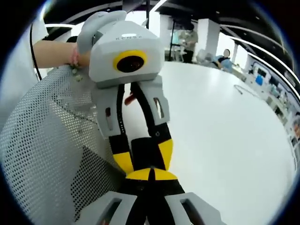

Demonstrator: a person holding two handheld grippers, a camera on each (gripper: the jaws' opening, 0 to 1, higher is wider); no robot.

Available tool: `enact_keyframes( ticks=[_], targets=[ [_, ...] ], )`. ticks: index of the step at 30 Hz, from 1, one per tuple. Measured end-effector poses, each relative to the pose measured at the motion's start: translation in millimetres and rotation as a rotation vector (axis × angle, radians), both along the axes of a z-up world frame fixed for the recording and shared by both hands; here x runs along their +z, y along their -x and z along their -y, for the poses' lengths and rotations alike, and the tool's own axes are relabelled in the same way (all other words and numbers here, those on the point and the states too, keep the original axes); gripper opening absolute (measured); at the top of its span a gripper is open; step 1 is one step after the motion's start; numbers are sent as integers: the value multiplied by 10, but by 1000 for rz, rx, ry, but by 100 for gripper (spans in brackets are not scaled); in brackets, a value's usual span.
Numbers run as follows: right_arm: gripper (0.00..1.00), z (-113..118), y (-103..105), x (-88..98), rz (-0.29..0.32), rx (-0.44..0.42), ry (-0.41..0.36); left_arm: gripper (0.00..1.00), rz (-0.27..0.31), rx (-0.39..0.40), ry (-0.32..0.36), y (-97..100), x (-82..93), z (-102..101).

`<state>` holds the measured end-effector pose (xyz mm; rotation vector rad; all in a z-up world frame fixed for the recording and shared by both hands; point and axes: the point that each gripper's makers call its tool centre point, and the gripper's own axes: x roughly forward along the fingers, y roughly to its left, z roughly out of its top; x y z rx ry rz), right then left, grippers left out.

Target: Press the specified remote control buttons in sequence, fully releasing each button before pressing the next.

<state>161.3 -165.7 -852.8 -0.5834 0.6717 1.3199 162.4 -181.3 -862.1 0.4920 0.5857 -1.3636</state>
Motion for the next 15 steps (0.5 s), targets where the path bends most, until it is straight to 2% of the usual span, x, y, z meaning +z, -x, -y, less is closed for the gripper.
enact_keyframes(
  ticks=[8,15],
  targets=[
    [1,118,-33,-5,-15,-41,17,26,-1,-5,5,0,1,4],
    [10,181,-48,-3,-20,-69,23,26,0,-4,5,0,-2,4]
  ],
)
